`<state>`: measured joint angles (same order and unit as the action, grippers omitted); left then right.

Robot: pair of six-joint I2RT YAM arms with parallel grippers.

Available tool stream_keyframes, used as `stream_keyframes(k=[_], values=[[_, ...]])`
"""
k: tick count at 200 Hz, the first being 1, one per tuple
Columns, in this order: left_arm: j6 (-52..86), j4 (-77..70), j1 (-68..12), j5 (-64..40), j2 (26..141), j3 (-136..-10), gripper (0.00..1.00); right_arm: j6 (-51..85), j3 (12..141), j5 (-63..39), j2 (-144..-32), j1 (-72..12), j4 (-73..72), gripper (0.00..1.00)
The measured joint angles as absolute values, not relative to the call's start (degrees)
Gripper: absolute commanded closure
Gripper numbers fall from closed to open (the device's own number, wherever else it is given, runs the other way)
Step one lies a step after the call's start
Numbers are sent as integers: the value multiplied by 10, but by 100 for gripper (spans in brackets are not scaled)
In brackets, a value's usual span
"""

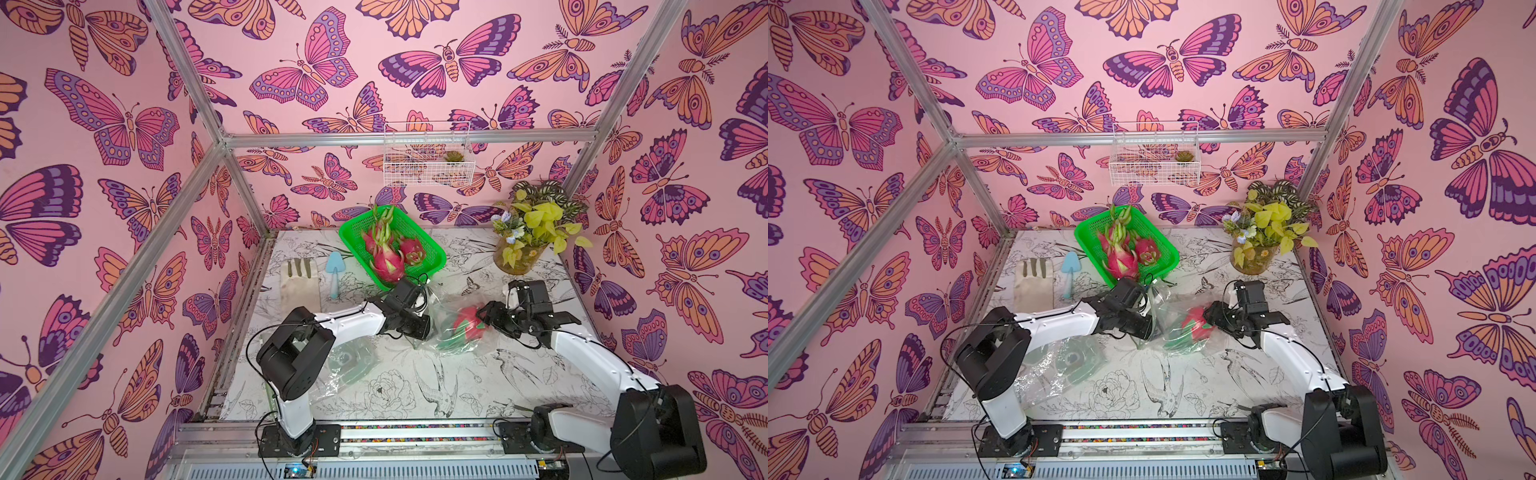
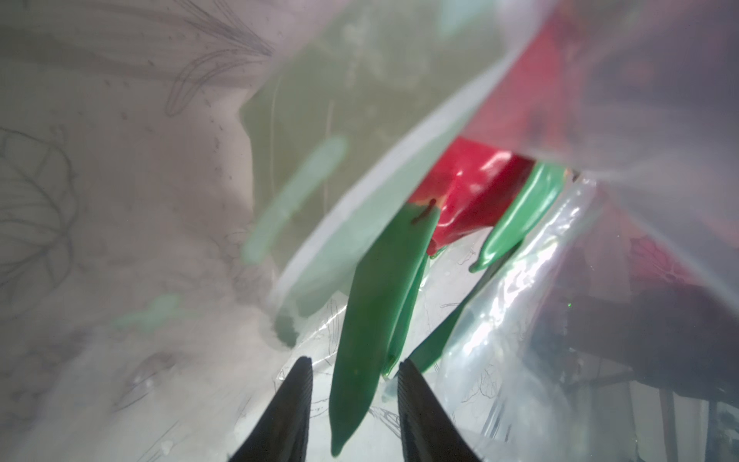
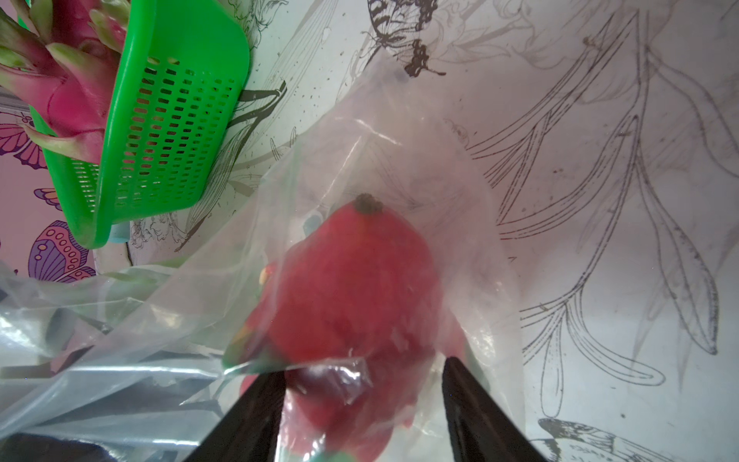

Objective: Open the zip-top bag and take out the dragon fruit
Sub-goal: Pick up the dragon fruit from the zipper food storage bag.

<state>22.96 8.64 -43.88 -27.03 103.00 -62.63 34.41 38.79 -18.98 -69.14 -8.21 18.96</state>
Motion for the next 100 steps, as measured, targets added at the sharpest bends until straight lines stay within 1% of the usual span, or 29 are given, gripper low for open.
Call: stream_keyframes(k=[76, 100], values=[[197, 71, -462, -250, 1051, -626, 60, 343, 390, -195, -700, -78, 184, 36], [185, 70, -467, -227, 1051, -626, 64, 342, 396, -198, -708, -77, 184, 36]])
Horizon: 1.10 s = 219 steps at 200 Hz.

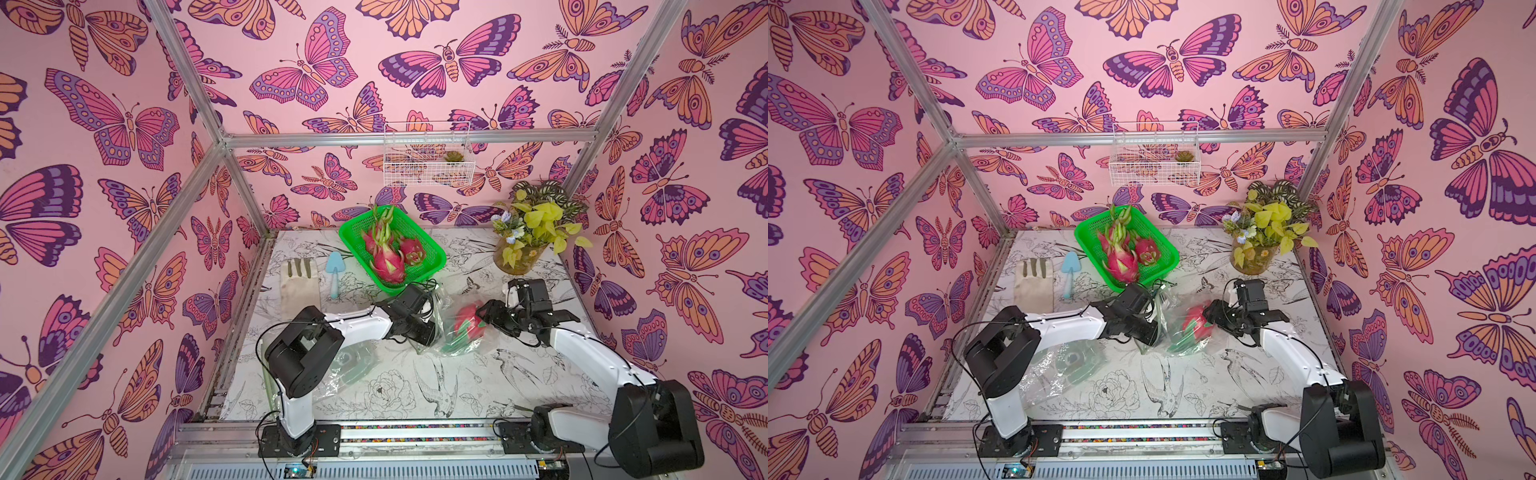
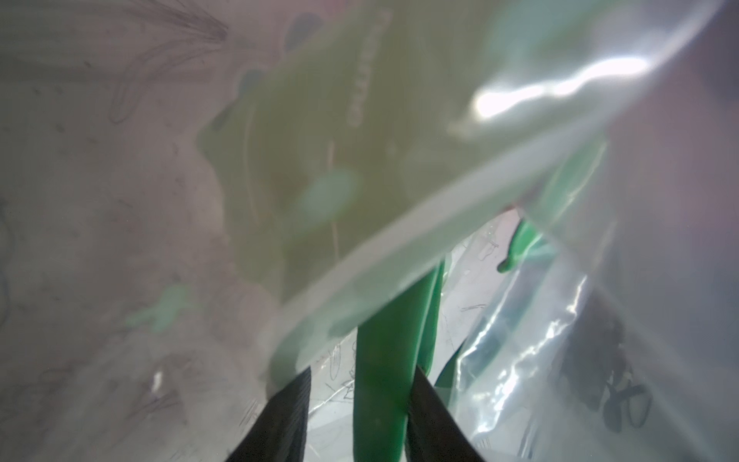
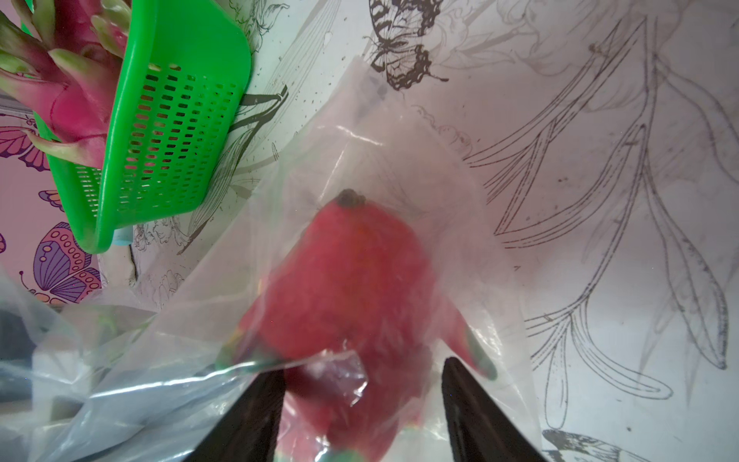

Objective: Open the zip-top bag and take out the dragon fruit
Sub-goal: Pick up the dragon fruit from the zipper food storage bag.

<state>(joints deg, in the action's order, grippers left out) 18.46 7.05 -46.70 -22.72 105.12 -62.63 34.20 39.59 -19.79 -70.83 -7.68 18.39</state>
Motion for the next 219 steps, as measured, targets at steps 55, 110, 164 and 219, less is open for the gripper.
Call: stream_keyframes(k=[55, 110, 164, 219], values=[[153, 66, -484, -177, 1045, -623, 91, 337, 409, -206, -724, -71, 186, 36], [143, 69, -487, -167, 1005, -606, 100, 328, 414, -207, -728, -53, 198, 34], [144, 101, -487, -179, 966, -605, 100, 325, 414, -227, -732, -19, 206, 30], [142, 122, -484, -205, 960, -608, 100, 343, 405, -273, -780, -7, 158, 26]])
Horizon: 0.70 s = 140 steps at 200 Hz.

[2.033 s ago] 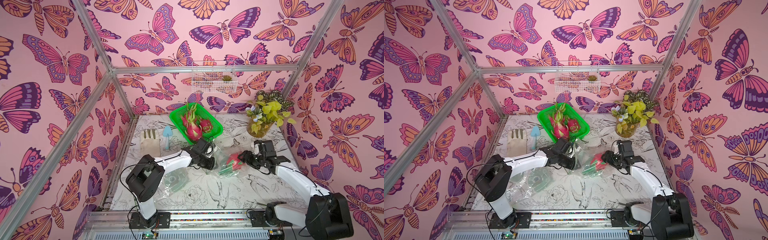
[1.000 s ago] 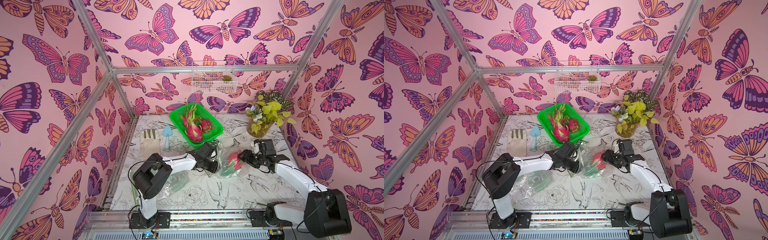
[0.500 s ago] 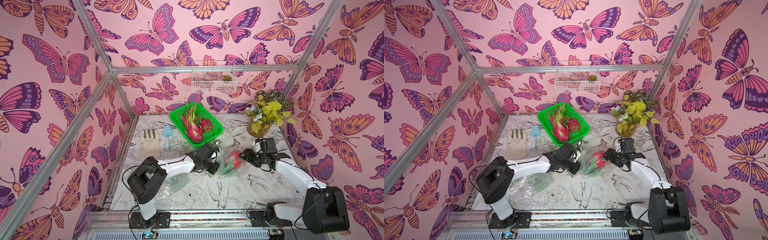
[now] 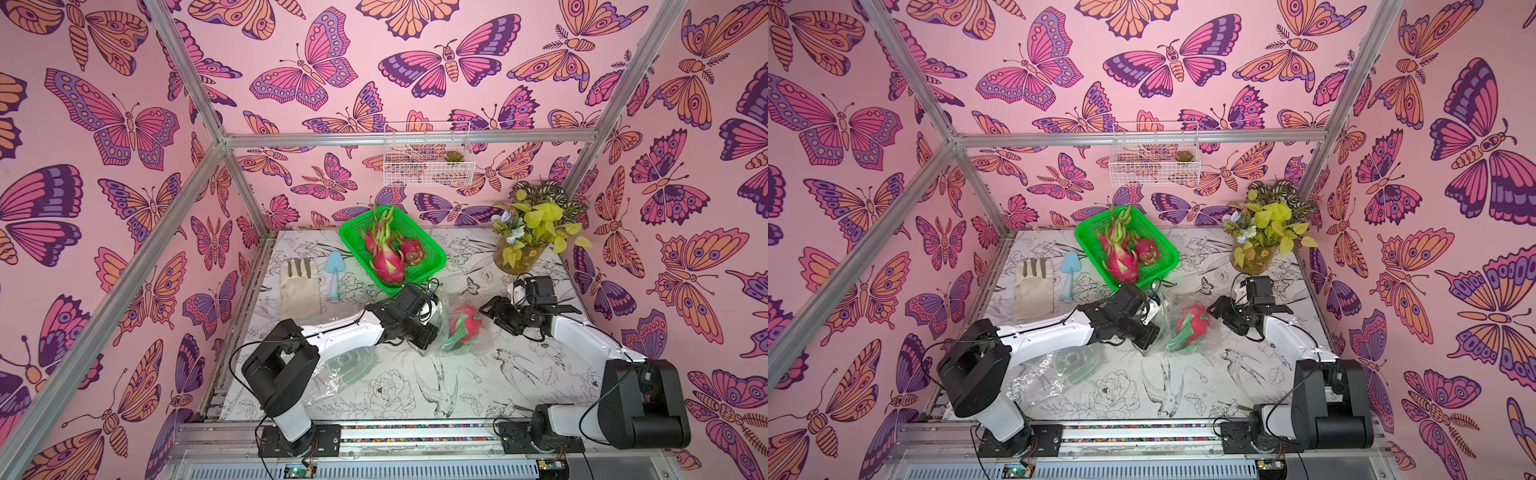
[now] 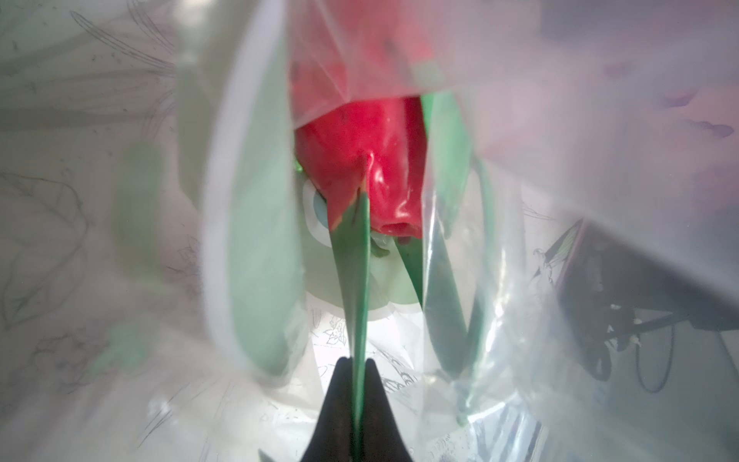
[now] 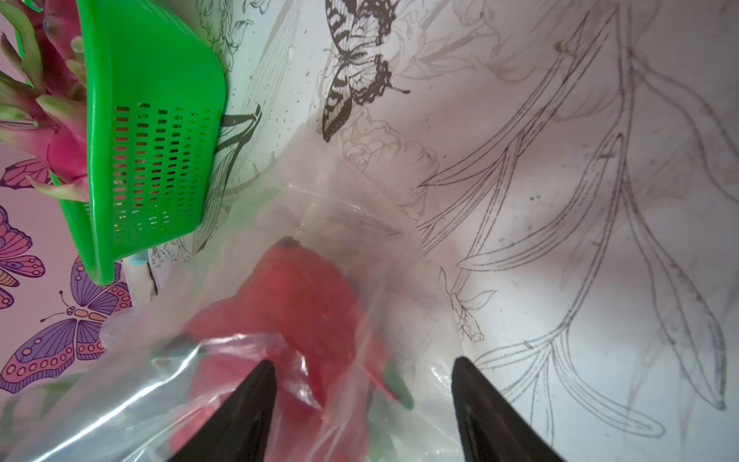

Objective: Open the zip-top bag and take out the dragon fruit
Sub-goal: Pick up the dragon fruit from the zipper food storage bag.

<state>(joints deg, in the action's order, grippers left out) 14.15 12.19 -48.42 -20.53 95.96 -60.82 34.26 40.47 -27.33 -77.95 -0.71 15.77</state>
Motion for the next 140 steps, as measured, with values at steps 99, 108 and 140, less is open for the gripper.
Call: stream_keyframes(k=[99, 108, 140], values=[[124, 148, -480, -244, 962, -623, 100, 423, 384, -350, -870, 0, 5, 32], [124, 149, -479, -244, 962, -625, 100, 427, 382, -350, -873, 0, -3, 37], [125, 150, -479, -245, 962, -629, 100, 438, 378, -353, -883, 0, -26, 64]])
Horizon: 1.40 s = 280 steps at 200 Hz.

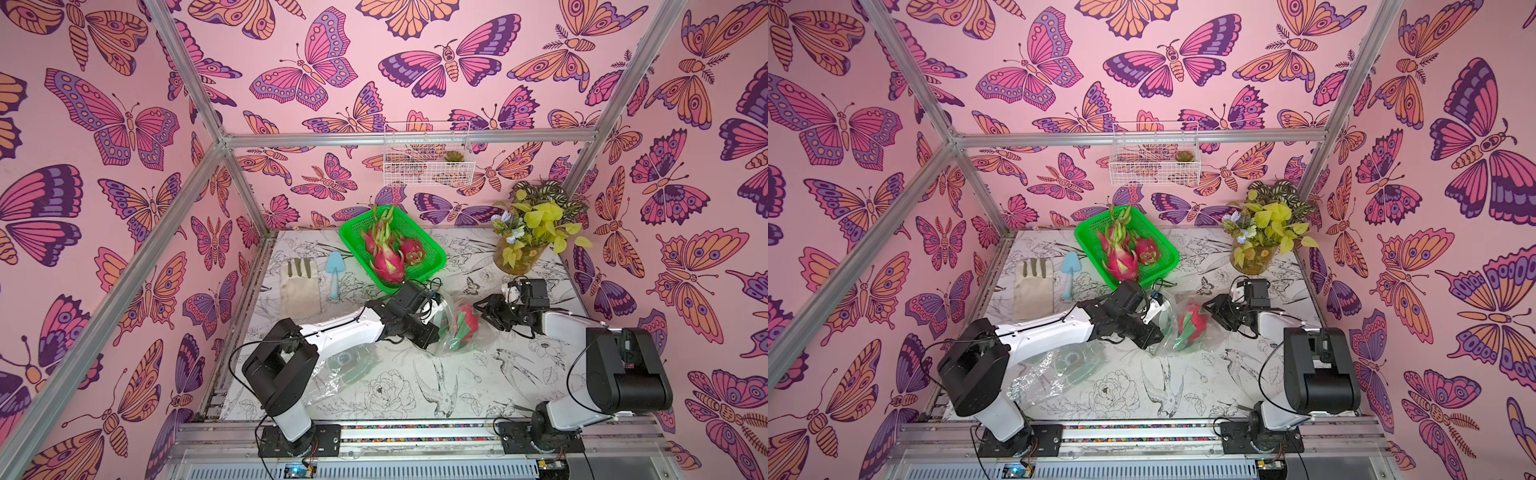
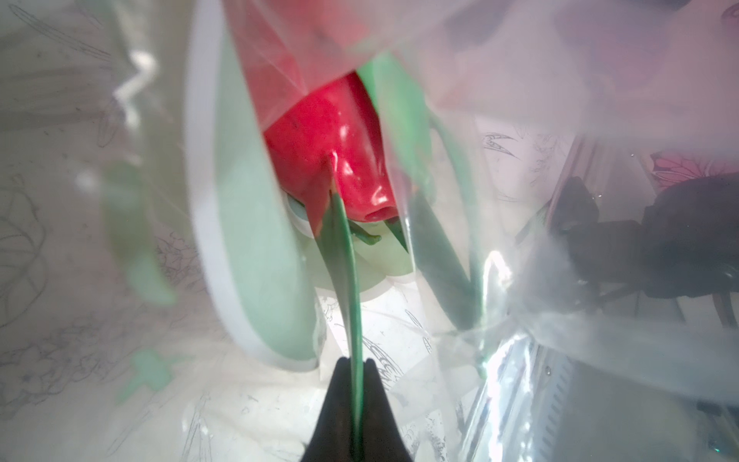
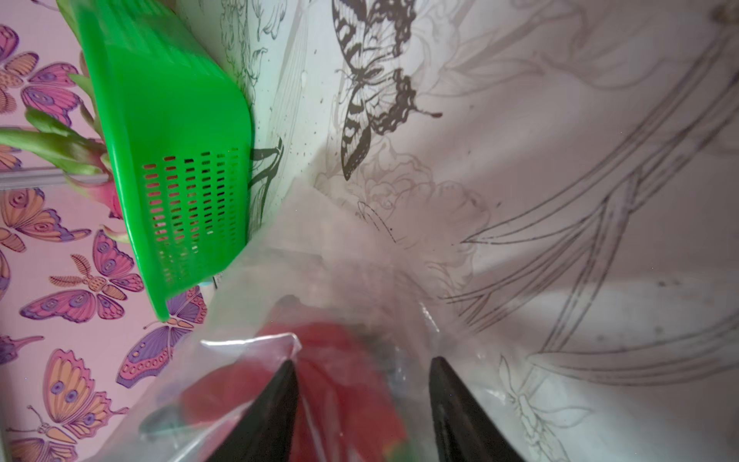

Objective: Open the zip-top bag and take out the dragon fruit
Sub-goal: Pick up the dragon fruit from the zipper food storage bag.

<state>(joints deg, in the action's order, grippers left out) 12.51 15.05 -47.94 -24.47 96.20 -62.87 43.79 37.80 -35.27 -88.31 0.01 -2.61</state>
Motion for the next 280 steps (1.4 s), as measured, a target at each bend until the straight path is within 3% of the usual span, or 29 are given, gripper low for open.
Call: stream_keyframes(k=[43, 128, 173, 202, 234, 280], values=[[132, 151, -476, -246, 959, -630, 100, 449, 374, -349, -885, 0, -35, 100], [143, 208, -458, -246, 867, -640, 100, 445, 373, -320, -854, 11, 0, 100], [165, 247, -448, -239, 863, -680, 100, 432, 365, -373, -790, 15, 13, 50], [192, 272, -446, -219, 863, -705, 100, 424, 359, -389, -699, 15, 47, 37], [209, 285, -446, -203, 863, -723, 100, 457, 336, -415, -675, 15, 64, 22], [222, 288, -446, -187, 863, -736, 100, 589, 273, -449, -651, 15, 48, 14]])
